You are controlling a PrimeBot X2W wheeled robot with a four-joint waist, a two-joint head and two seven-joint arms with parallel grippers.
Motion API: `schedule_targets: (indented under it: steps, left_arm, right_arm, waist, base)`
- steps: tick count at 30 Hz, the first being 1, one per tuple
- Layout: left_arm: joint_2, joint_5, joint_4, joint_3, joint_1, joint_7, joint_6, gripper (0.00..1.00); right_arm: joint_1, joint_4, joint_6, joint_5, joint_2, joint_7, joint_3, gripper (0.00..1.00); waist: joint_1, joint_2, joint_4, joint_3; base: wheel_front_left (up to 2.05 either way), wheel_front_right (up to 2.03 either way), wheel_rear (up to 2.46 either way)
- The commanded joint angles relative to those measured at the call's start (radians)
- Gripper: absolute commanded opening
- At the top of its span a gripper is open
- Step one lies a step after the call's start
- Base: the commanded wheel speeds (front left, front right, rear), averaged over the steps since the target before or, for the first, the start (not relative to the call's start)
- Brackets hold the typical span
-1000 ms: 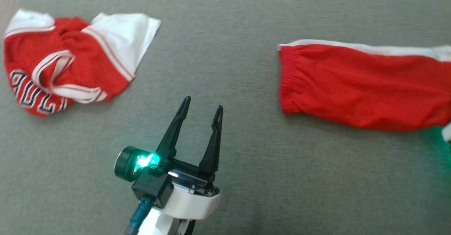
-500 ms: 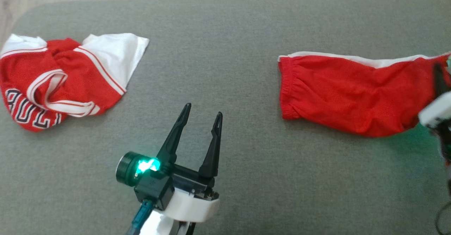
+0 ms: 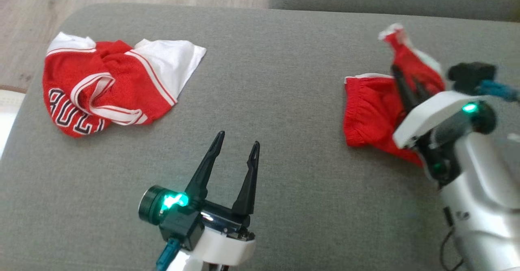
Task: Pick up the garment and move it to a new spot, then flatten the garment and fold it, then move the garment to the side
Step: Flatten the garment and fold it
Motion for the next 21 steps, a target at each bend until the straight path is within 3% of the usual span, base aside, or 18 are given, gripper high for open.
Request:
schedule_targets:
  steps: [1, 4, 5, 6, 10, 14, 21]
  left_arm:
    - [0.000, -0.010, -0.029, 0.026, -0.010, -0.005, -0.002, 1.00]
    - [0.000, -0.013, -0.027, 0.025, -0.005, -0.005, -0.002, 1.00]
    - [0.000, -0.014, -0.026, 0.024, -0.004, -0.005, -0.002, 1.00]
    - [0.000, -0.015, -0.025, 0.022, -0.003, -0.005, -0.002, 1.00]
    - [0.000, -0.017, -0.022, 0.022, -0.001, -0.005, 0.000, 1.00]
    - [0.000, -0.016, -0.018, 0.037, 0.019, -0.005, 0.009, 1.00]
    - [0.000, -0.013, -0.021, 0.116, 0.104, -0.005, 0.073, 1.00]
  right_arm:
    - [0.009, -0.035, -0.001, 0.002, 0.025, -0.003, 0.035, 0.00]
    - [0.029, -0.014, -0.001, 0.002, 0.062, -0.010, 0.074, 0.00]
    - [0.035, -0.004, -0.001, 0.000, 0.074, -0.017, 0.082, 0.44]
    - [0.041, 0.003, -0.001, -0.001, 0.084, -0.028, 0.090, 1.00]
    - [0.076, -0.001, -0.001, 0.012, 0.103, -0.096, 0.112, 1.00]
    - [0.140, -0.060, -0.001, 0.026, 0.074, -0.225, 0.107, 1.00]
    - [0.297, -0.165, -0.001, 0.017, 0.003, -0.406, 0.059, 1.00]
  waist:
    - [0.0000, 0.0000, 0.008, -0.001]
    - [0.0000, 0.0000, 0.013, -0.001]
    - [0.0000, 0.0000, 0.014, -0.001]
    - [0.0000, 0.0000, 0.015, -0.002]
    - [0.0000, 0.0000, 0.011, -0.013]
    - [0.0000, 0.0000, -0.005, -0.045]
    - [0.0000, 0.0000, -0.064, -0.134]
  base:
    - [0.00, 0.00, 0.00]
    - [0.00, 0.00, 0.00]
    - [0.00, 0.00, 0.00]
    - [0.00, 0.00, 0.00]
    - [0.00, 0.00, 0.00]
    - [0.00, 0.00, 0.00]
    - [0.00, 0.00, 0.00]
